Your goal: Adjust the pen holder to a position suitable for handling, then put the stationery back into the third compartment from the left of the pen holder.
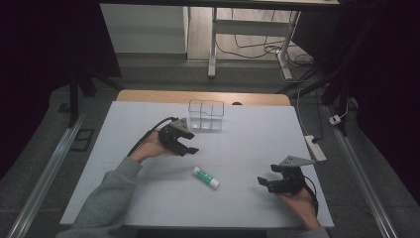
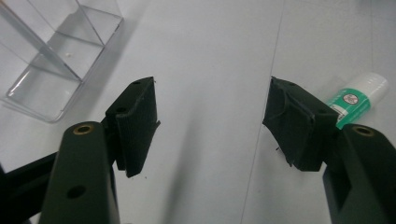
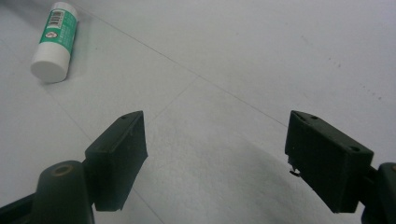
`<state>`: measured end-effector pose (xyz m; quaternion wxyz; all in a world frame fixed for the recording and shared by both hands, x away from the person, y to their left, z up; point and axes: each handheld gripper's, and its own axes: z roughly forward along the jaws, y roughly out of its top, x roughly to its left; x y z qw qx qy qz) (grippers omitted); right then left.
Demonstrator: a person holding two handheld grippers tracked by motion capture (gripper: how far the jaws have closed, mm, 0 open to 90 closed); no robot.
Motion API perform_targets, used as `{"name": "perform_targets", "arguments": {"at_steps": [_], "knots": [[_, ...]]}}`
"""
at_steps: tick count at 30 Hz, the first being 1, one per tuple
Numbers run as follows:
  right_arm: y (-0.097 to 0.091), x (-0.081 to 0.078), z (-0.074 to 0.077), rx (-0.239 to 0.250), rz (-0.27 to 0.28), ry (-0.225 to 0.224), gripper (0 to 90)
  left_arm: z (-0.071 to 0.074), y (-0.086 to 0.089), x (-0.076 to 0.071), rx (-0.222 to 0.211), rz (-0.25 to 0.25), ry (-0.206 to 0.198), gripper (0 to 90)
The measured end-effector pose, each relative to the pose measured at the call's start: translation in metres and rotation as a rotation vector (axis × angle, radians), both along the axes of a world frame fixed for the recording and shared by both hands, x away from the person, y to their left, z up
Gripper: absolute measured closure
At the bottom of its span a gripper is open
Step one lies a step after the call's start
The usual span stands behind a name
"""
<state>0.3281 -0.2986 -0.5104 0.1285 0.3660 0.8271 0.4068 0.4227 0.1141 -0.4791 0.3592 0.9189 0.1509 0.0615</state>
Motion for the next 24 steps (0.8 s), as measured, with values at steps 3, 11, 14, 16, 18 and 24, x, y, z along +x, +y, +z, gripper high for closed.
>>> {"name": "perform_targets", "arguments": {"at_steps": [3,11,14,16,18,24], "knots": [[0.000,0.000,0.000,-0.002,-0.002,0.004,19.9,-0.001,-0.002,-0.001,0.015,-0.015,0.000,34.1],[0.000,0.000,0.000,0.002,-0.001,0.002,20.0,0.002,-0.008,-0.006,0.021,-0.036,-0.010,33.5],[-0.001,0.000,0.000,0.000,-0.001,0.002,20.0,0.004,-0.012,-0.009,0.029,-0.057,-0.020,33.4],[-0.001,0.000,0.000,0.000,0.000,0.002,20.0,0.005,-0.016,-0.011,0.035,-0.076,-0.027,33.3],[0.000,0.000,0.000,-0.001,0.000,0.002,20.0,0.005,-0.020,-0.014,0.041,-0.091,-0.029,33.2],[0.000,0.000,0.000,-0.002,0.002,0.003,20.0,0.006,-0.035,-0.025,0.061,-0.155,-0.036,32.9]]}}
